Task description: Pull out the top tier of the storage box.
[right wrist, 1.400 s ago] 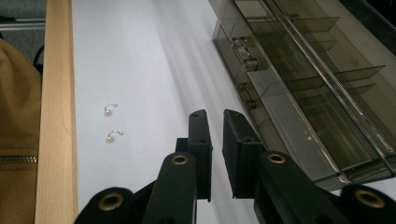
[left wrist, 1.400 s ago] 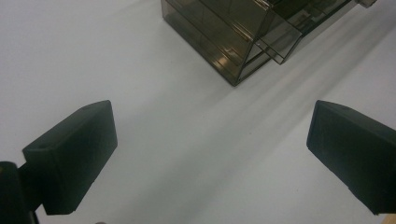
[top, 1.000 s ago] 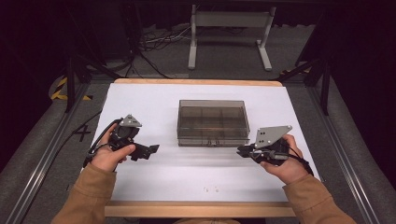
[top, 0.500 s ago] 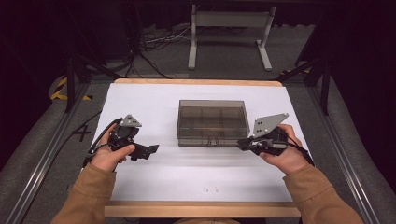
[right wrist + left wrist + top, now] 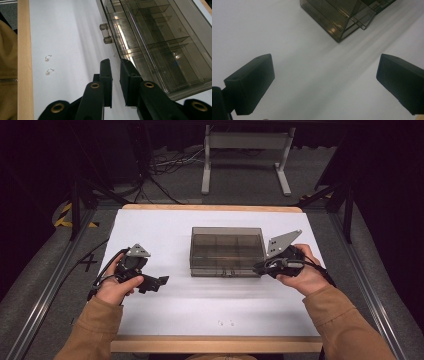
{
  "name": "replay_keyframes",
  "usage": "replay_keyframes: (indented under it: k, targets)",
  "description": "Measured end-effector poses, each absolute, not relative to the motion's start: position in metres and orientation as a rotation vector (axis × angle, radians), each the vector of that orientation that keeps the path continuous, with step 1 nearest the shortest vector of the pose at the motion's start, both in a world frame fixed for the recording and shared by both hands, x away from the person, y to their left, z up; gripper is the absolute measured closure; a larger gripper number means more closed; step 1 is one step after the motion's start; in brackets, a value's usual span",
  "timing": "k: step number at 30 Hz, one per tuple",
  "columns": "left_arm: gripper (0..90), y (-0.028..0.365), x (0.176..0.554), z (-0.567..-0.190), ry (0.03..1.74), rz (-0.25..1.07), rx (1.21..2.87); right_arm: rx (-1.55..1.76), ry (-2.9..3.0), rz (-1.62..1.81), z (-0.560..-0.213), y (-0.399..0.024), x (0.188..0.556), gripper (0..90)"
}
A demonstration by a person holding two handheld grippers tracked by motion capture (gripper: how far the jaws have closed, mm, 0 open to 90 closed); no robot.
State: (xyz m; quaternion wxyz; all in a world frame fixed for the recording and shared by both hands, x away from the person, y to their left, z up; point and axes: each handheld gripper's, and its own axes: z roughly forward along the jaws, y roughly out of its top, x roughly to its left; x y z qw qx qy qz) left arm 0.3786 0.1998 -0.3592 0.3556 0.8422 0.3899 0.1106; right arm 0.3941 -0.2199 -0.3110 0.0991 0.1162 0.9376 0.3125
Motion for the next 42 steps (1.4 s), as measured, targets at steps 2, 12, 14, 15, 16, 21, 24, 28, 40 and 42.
replay_keyframes:
  k: [2, 12, 14, 15, 16, 21, 24, 28, 40, 42]
  targets:
    - [2.3, 0.200, 0.379, -0.359, 1.008, 0.286, 2.175, 0.342, 2.783, 0.902, -0.312, -0.220, 0.398, 79.3]
    - [2.3, 0.201, 0.379, -0.359, 1.007, 0.284, 2.176, 0.324, 2.827, 0.836, -0.312, -0.213, 0.409, 78.8]
    - [2.3, 0.201, 0.379, -0.359, 1.006, 0.292, 2.173, 0.322, 2.838, 0.824, -0.311, -0.211, 0.411, 78.8]
    - [2.3, 0.201, 0.379, -0.358, 1.007, 0.289, 2.173, 0.319, 2.839, 0.822, -0.311, -0.211, 0.411, 78.8]
    - [2.3, 0.201, 0.379, -0.358, 1.008, 0.290, 2.172, 0.318, 2.845, 0.820, -0.311, -0.210, 0.412, 78.8]
    - [2.3, 0.201, 0.379, -0.358, 1.007, 0.288, 2.174, 0.304, 2.859, 0.809, -0.310, -0.207, 0.415, 78.4]
    - [2.3, 0.201, 0.379, -0.359, 1.007, 0.287, 2.173, 0.305, 2.866, 0.798, -0.310, -0.206, 0.417, 78.2]
    - [2.3, 0.201, 0.379, -0.359, 1.003, 0.290, 2.175, 0.311, 2.880, 0.766, -0.315, -0.205, 0.420, 77.4]
    - [2.3, 0.200, 0.379, -0.359, 0.996, 0.283, 2.179, 0.325, 2.943, 0.660, -0.327, -0.200, 0.430, 76.8]
    - [2.3, 0.200, 0.380, -0.359, 0.996, 0.283, 2.180, 0.327, 2.945, 0.637, -0.328, -0.199, 0.430, 76.7]
